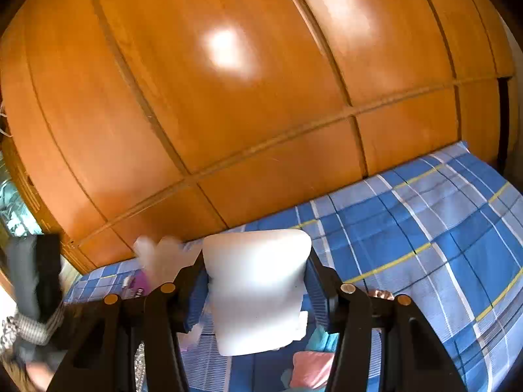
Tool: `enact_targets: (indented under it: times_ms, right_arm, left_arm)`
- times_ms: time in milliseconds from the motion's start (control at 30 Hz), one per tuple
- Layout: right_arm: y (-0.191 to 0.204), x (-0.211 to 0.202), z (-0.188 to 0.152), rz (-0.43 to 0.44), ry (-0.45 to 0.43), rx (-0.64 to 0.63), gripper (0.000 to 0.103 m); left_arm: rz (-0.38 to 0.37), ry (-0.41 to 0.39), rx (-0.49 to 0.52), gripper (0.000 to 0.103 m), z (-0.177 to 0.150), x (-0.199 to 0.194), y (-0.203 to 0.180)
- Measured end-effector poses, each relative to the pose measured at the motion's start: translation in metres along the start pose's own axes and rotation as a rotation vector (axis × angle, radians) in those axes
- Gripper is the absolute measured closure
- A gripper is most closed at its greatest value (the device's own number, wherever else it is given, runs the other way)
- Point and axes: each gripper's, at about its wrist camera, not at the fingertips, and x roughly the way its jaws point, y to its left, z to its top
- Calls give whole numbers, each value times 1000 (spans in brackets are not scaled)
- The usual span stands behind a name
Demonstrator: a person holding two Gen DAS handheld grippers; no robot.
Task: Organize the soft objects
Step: 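Carry the glove into the gold tray and open the left gripper while the right carries the plush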
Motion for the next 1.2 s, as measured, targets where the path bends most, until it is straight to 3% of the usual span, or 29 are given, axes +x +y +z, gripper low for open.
enact_targets:
  times_ms: [200, 400, 533, 667, 833, 967, 1067, 1200]
  right_arm:
    - [21, 7, -18, 34, 74, -84, 50]
    - [53, 16, -56, 80, 190, -180, 50]
    - [76, 17, -86, 132, 282, -222, 50]
    - [100, 24, -128, 193, 415, -229, 50]
    - [107, 36, -163, 107, 517, -232, 50]
    - [106, 41, -173, 56, 536, -222, 50]
    - [107, 43, -174, 31, 536, -208, 50]
    - [111, 51, -174, -3, 540, -211, 50]
  left_arm:
    - [110, -75, -114, 72, 38, -28, 64]
    - [249, -161, -250, 72, 18, -98, 158]
    - [341, -179, -309, 72, -31, -146, 203]
    - [378, -174, -454, 72, -108, -193, 250]
    - [407, -196, -615, 72, -197, -244, 289]
    - [451, -198, -748, 71, -272, -272, 310]
    - [470, -175, -814, 71, -310, -280, 321]
    - [470, -126, -858, 70, -327, -271, 337]
